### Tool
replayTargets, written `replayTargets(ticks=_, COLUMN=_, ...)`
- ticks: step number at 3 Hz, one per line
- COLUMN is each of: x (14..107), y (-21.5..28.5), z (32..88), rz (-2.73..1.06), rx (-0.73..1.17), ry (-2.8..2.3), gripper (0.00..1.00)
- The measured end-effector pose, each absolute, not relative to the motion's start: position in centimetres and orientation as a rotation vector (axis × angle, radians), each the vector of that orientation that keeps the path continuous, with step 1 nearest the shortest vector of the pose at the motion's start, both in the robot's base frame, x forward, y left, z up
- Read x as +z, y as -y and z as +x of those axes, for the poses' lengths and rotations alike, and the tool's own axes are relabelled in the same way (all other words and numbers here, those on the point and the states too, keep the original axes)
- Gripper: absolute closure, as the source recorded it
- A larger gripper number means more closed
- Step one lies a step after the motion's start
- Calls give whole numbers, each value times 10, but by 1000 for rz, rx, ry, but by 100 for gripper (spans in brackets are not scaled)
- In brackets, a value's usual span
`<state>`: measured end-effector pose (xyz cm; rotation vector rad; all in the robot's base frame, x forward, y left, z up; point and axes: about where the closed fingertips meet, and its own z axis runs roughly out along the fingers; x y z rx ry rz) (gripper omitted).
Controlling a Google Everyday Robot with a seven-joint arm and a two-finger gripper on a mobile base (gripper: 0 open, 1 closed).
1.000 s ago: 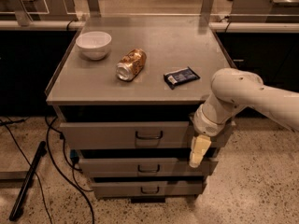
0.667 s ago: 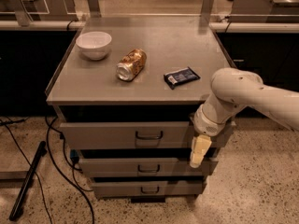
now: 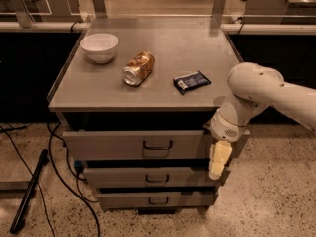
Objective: Open top drawer
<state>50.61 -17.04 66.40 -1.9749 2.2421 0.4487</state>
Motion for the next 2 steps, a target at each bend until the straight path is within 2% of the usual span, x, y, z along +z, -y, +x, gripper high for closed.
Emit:
replayTargets(ticks=1, x=682, y=178, z=487, rz=-2018, rx=539, ry=-2263, gripper=0)
replayTargets(ticks=2, x=703, y=186, z=462, rz=-2029, rx=757, ry=-2254, gripper=0)
